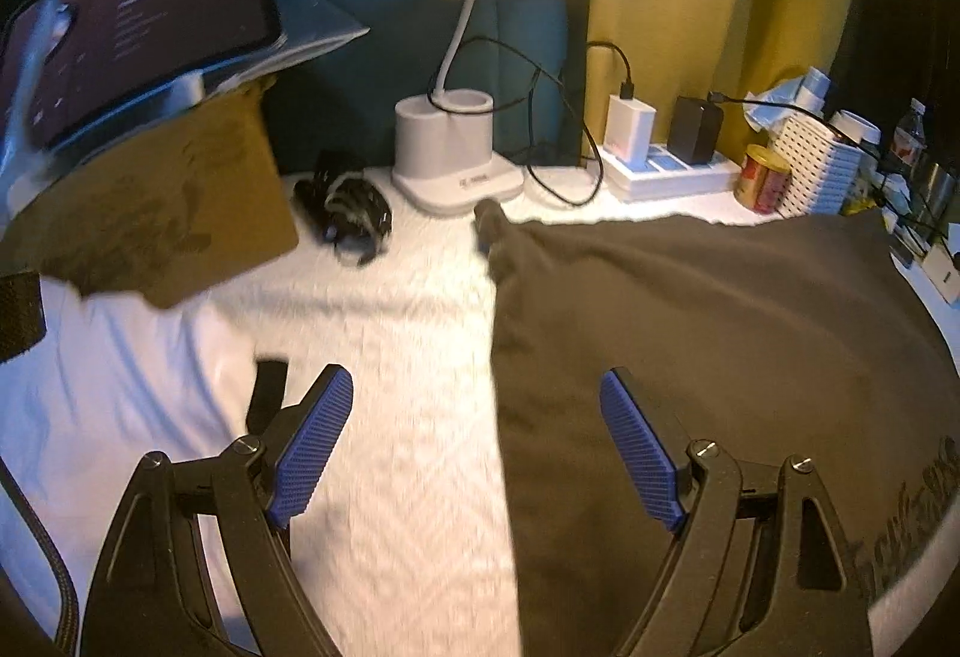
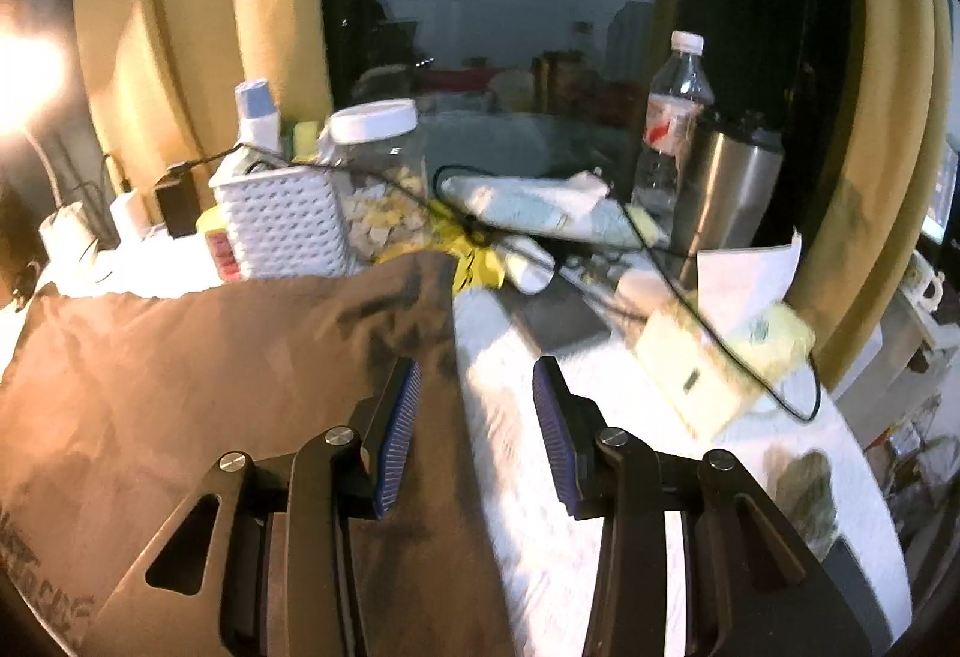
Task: Fold small clothes
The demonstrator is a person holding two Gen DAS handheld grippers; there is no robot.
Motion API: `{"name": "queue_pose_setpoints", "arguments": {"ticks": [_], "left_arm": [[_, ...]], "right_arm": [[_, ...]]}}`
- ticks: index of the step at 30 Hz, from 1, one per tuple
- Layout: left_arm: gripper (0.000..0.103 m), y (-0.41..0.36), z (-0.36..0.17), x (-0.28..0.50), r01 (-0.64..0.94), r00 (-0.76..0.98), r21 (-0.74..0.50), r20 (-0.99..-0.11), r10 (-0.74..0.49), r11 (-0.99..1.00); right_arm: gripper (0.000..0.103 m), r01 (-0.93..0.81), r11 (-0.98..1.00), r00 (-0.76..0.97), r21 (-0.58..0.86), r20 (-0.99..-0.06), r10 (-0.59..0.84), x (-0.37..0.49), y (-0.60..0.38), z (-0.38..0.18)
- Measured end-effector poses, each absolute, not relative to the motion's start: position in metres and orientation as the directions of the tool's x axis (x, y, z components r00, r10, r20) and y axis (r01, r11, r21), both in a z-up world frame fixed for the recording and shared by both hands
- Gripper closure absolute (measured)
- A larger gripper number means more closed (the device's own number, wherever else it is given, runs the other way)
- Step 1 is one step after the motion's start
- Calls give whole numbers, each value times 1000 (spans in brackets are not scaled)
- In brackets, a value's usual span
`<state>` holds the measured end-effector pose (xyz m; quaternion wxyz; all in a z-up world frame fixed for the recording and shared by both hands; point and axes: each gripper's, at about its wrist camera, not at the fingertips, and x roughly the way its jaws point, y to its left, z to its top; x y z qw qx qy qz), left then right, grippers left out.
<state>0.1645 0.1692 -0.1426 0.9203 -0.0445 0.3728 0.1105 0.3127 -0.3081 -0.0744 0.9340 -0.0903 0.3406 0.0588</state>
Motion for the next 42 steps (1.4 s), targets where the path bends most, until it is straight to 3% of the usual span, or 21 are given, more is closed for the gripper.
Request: {"name": "queue_pose_setpoints", "arguments": {"ticks": [15,17,20,24,31,42], "left_arm": [[19,147,-168,102,-210,677,-15,-723,135,978],[20,142,-171,96,-235,669,25,-721,180,972],[43,135,-171,90,-239,663,21,-727,179,971],[61,128,-172,82,-226,661,16,-732,165,974],[61,125,-174,66,-200,667,-76,-741,78,977],[61,118,-187,55,-228,641,-36,-758,122,973]], "right_arm": [[61,-133,987,722,-91,-691,34,254,-329,-93],[61,-119,990,713,-77,-700,31,247,-336,-96],[61,-112,992,693,-61,-720,34,234,-346,-105],[61,-99,995,652,-28,-757,44,217,-357,-121],[61,-101,995,618,0,-784,63,187,-360,-133],[64,-149,986,647,-72,-762,42,171,-346,-138]]}}
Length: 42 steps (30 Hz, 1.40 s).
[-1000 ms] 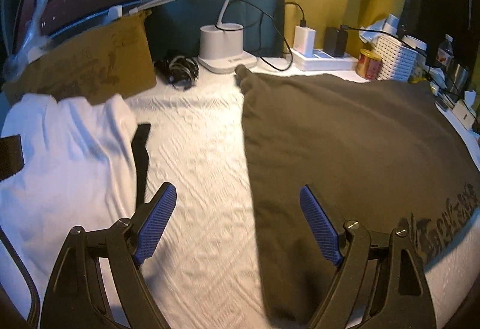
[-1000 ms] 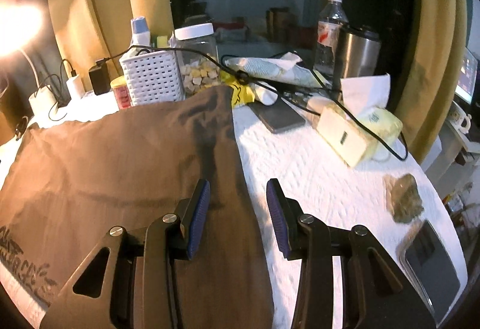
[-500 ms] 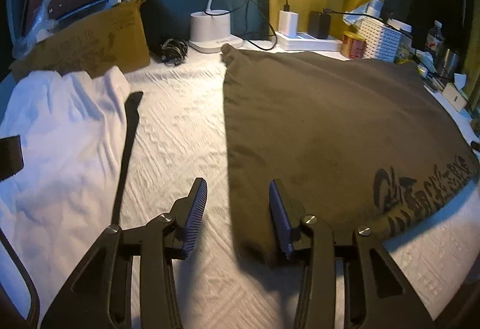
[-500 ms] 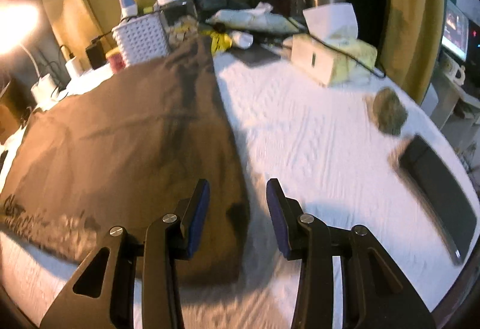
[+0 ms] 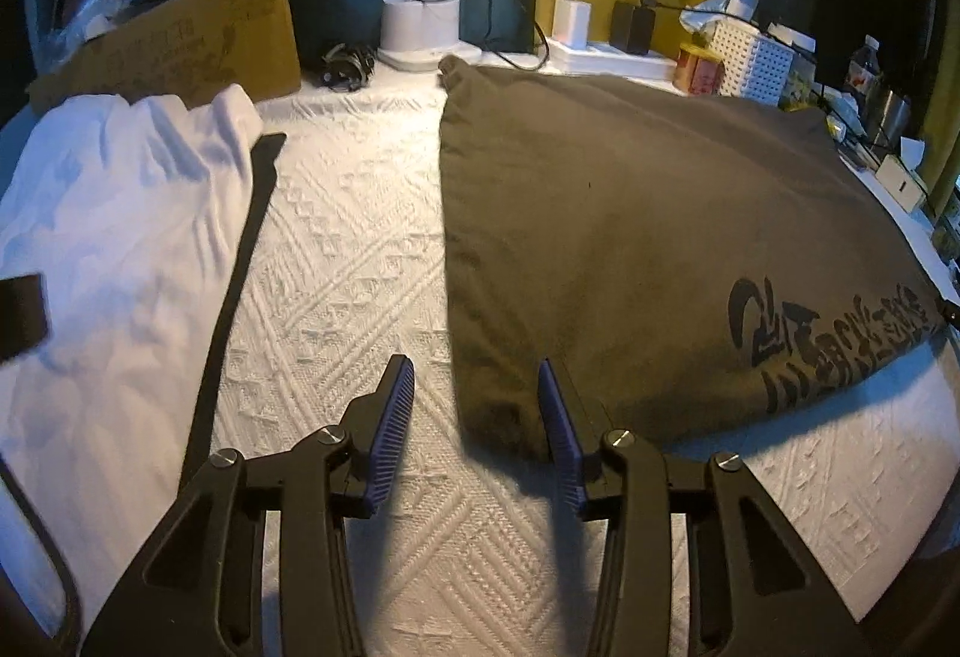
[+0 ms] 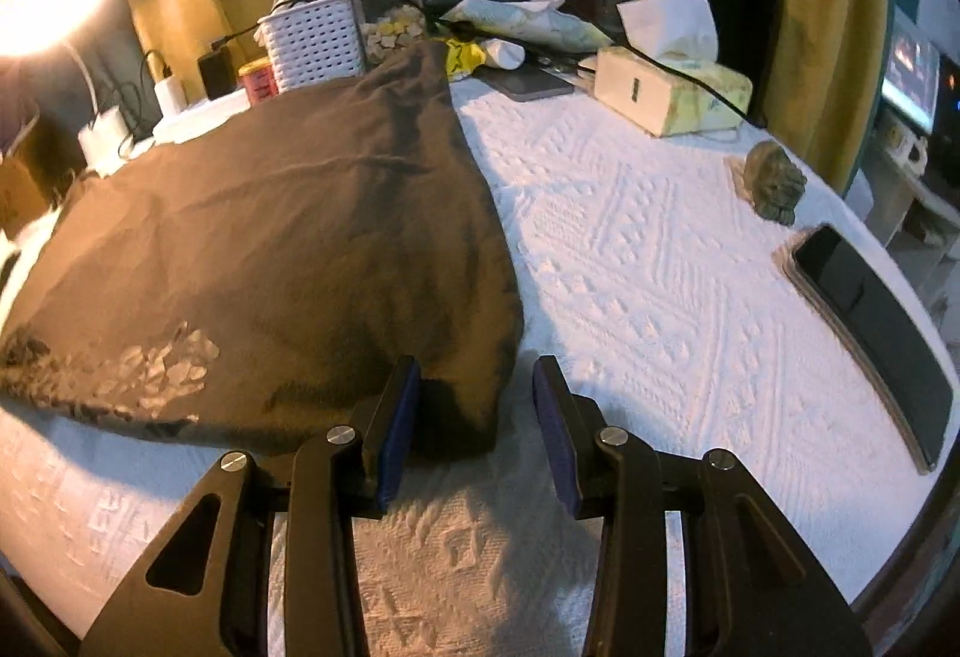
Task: Fold small clothes
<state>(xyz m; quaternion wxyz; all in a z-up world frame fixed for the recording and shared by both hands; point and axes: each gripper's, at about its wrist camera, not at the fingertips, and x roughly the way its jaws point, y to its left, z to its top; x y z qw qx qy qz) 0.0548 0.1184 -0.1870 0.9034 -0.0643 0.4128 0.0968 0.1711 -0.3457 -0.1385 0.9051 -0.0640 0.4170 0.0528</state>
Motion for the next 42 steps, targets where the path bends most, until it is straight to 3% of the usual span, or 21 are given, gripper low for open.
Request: {"name": "queue_pose_setpoints", "arguments": {"ticks": [2,4,5,8,10,26,42], "left_arm": [[61,118,-187,55,-234,641,-40,-757,124,971],[61,117,-187,56,-231,640,-48,-759,115,972],[65,117,-187,56,-227,640,-49,-761,110,973],[90,116,-186,55,-184,644,-89,-764,52,979],[96,113,-185,55,-167,645,-89,-763,41,982],[97,108,-157,23,-154,686,-92,-726,40,984],[97,95,-167,-14,-153,654,-147,-756,-11,977]], "right_arm": [[81,-184,981,644,-53,-761,80,170,-343,-139],[91,-215,974,641,-69,-762,88,169,-338,-139],[91,-228,970,641,-85,-763,84,169,-335,-139],[94,-244,967,629,-78,-771,97,171,-337,-137],[95,-249,965,626,-83,-774,95,171,-338,-136],[95,-278,950,665,-143,-742,83,138,-346,-113],[95,-254,954,672,-157,-738,57,104,-366,-110]]}}
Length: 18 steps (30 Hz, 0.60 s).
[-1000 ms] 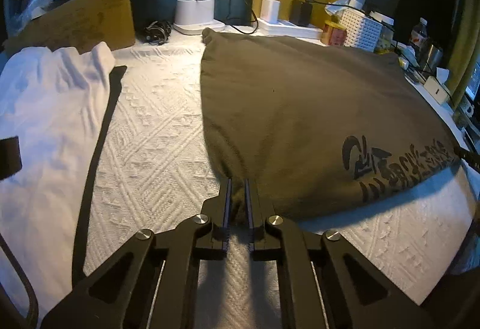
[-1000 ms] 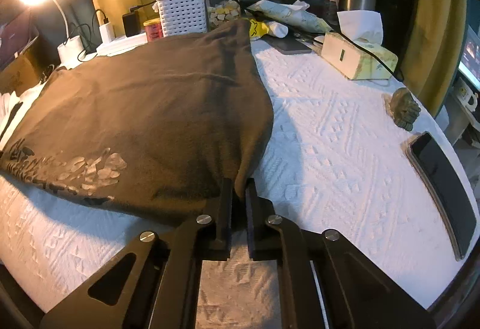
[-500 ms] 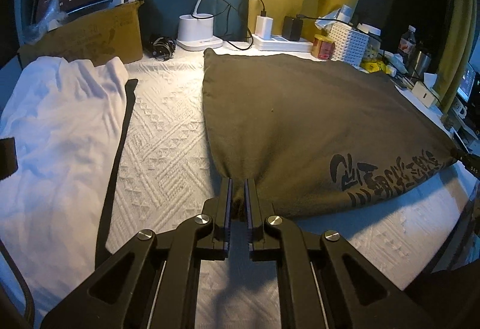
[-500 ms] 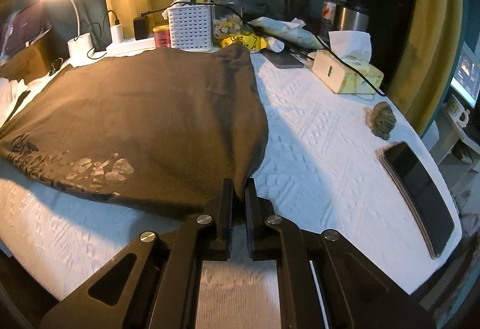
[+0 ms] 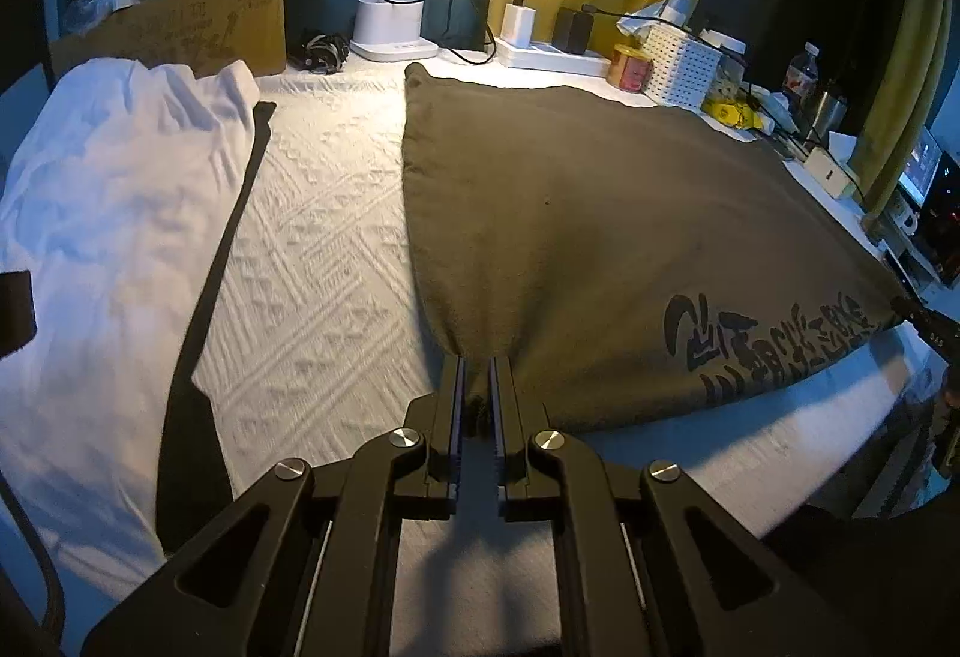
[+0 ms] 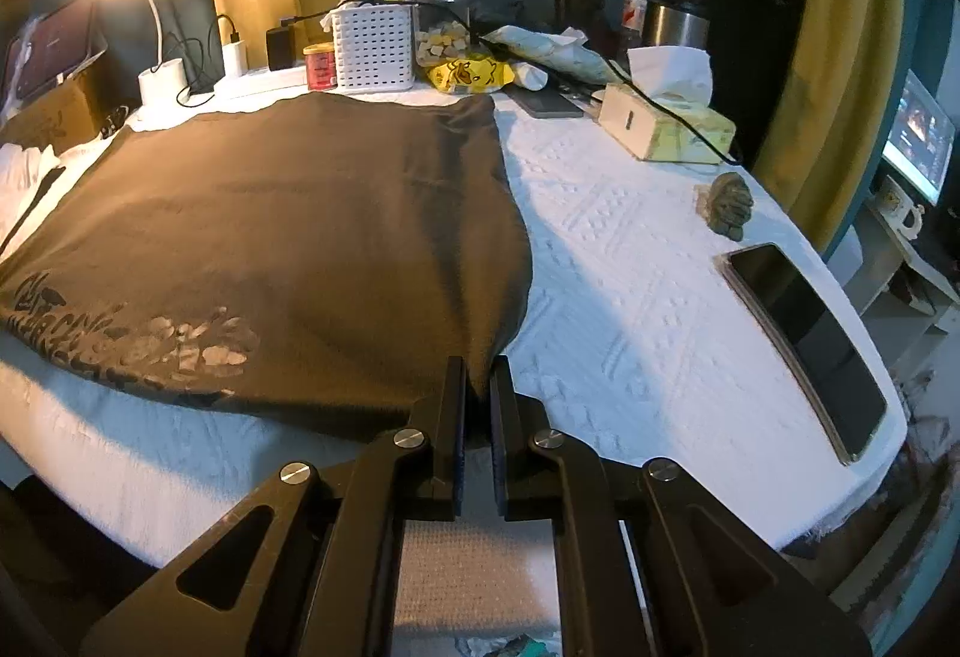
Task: Fold small clothes
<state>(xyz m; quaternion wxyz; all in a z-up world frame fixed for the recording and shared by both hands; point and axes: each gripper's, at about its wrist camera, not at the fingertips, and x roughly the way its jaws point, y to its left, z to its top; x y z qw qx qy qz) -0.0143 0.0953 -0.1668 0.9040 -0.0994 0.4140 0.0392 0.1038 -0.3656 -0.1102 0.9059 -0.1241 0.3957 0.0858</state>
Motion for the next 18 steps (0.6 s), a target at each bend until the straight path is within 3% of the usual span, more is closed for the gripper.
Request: {"name": "queue_pose_setpoints", "arguments": {"ticks": [9,15,16,17,18], "left_arm": [[96,93,-175,-14,-147,606,-130,-795,-14,981],[92,94,-169,-3,-109,567,-40,-823,29,993],[89,96,-166,0,-122,565,-26,-824,48,992],[78,99,-163,3,-135,569,-21,-820,60,991],[58,101,-160,5,-144,577,-27,-814,62,989]], "right_arm": [[95,-229,968,640,-105,-766,68,92,-376,-128],[95,-191,981,633,-25,-767,104,95,-386,-128],[94,-187,982,630,-16,-769,108,96,-387,-128],[90,-184,983,628,-18,-771,103,97,-387,-127],[88,-183,983,627,-25,-773,97,97,-387,-127]]}}
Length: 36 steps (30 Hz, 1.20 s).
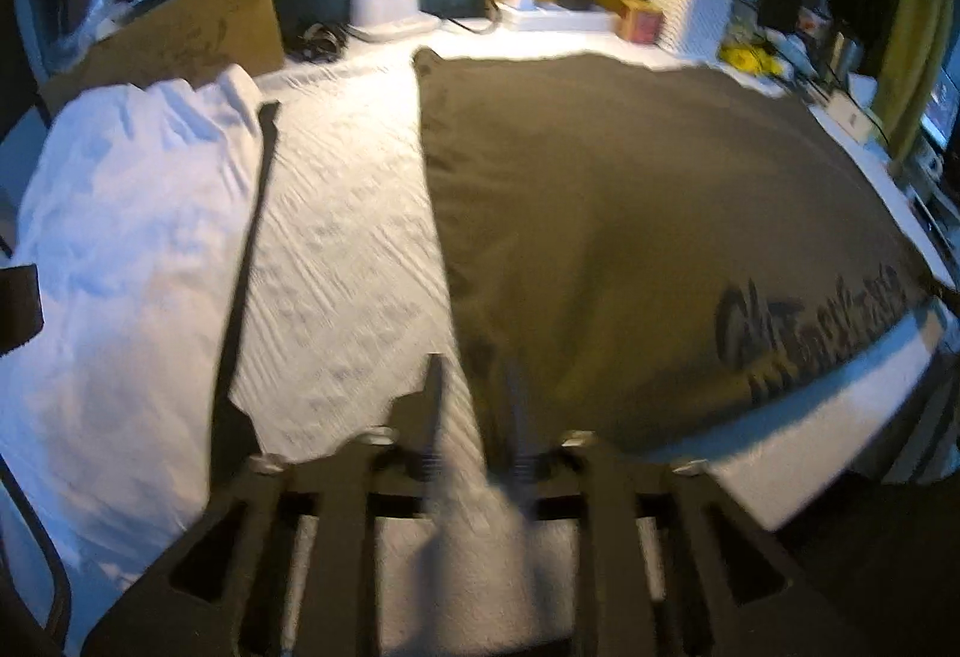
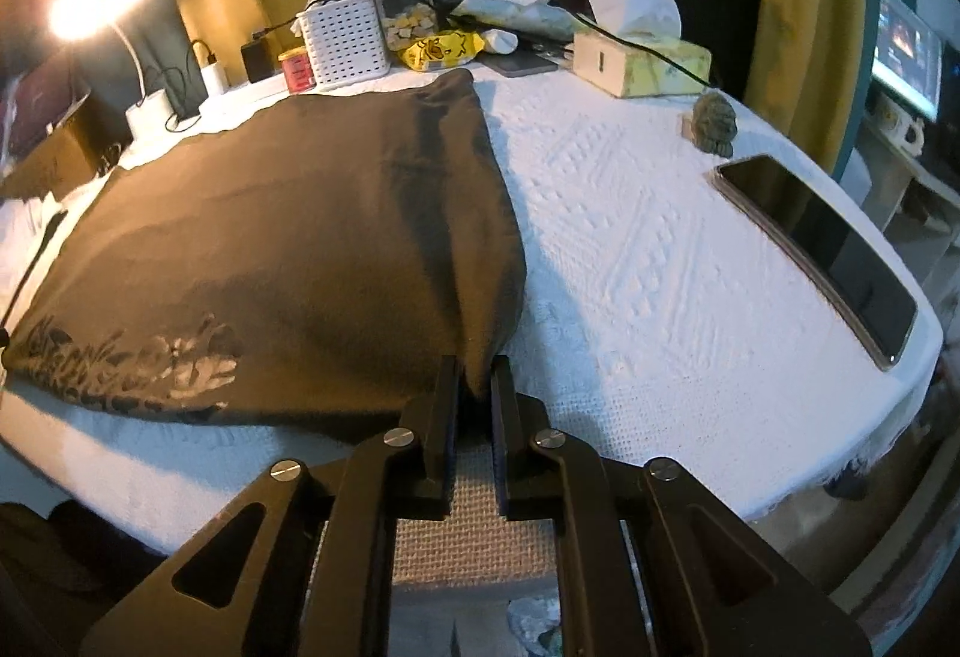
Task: Fold small clothes
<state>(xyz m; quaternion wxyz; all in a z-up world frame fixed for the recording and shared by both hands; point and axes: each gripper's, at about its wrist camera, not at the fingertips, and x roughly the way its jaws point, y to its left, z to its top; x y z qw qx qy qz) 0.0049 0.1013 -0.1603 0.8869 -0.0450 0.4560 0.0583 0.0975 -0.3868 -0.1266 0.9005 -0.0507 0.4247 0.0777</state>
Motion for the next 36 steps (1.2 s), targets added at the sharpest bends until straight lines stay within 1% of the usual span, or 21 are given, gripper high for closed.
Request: {"name": "queue_pose_setpoints", "arguments": {"ticks": [2,4,5,17,18,20,22,23,24,26,28,29,30,32,36], "left_arm": [[40,108,-154,11,-165,600,-52,-798,58,985],[40,111,-150,21,-174,612,-60,-788,60,983],[40,113,-150,27,-174,616,-54,-785,66,983],[41,129,-166,88,-169,613,-31,-786,81,985],[46,130,-167,91,-169,611,-32,-787,79,985],[54,131,-170,100,-160,605,-39,-794,67,986],[57,131,-174,109,-150,594,-31,-802,65,988],[63,132,-176,112,-148,588,-31,-806,62,989],[67,132,-179,116,-146,580,-33,-812,58,989],[69,133,-182,120,-149,577,-31,-815,62,988],[85,133,-182,124,-147,578,-20,-813,70,989],[98,133,-182,125,-142,578,-23,-814,64,990],[100,132,-182,127,-135,577,-28,-815,55,990],[100,129,-181,128,-134,576,7,-813,83,991],[100,134,-178,129,-160,572,18,-813,108,987]], "right_arm": [[76,-173,984,627,-34,-775,84,99,-387,-124],[70,-162,986,629,-37,-774,75,102,-390,-122],[69,-155,987,632,-36,-771,71,105,-391,-121],[69,-109,994,640,-16,-766,58,150,-392,-115],[69,-109,994,641,-15,-765,58,155,-392,-115],[69,-109,994,644,-16,-763,58,166,-390,-113],[69,-107,994,646,-15,-761,58,176,-388,-112],[69,-109,994,646,-16,-761,59,182,-387,-112],[69,-113,993,645,-19,-762,59,188,-386,-112],[69,-121,992,642,-22,-764,62,200,-383,-113],[69,-131,991,632,-22,-772,67,212,-379,-116],[69,-135,991,627,-21,-776,69,219,-379,-119],[69,-137,990,623,-19,-779,71,225,-379,-121],[69,-143,990,612,-13,-787,78,235,-380,-125],[69,-182,983,577,-7,-810,101,249,-374,-133]]}}
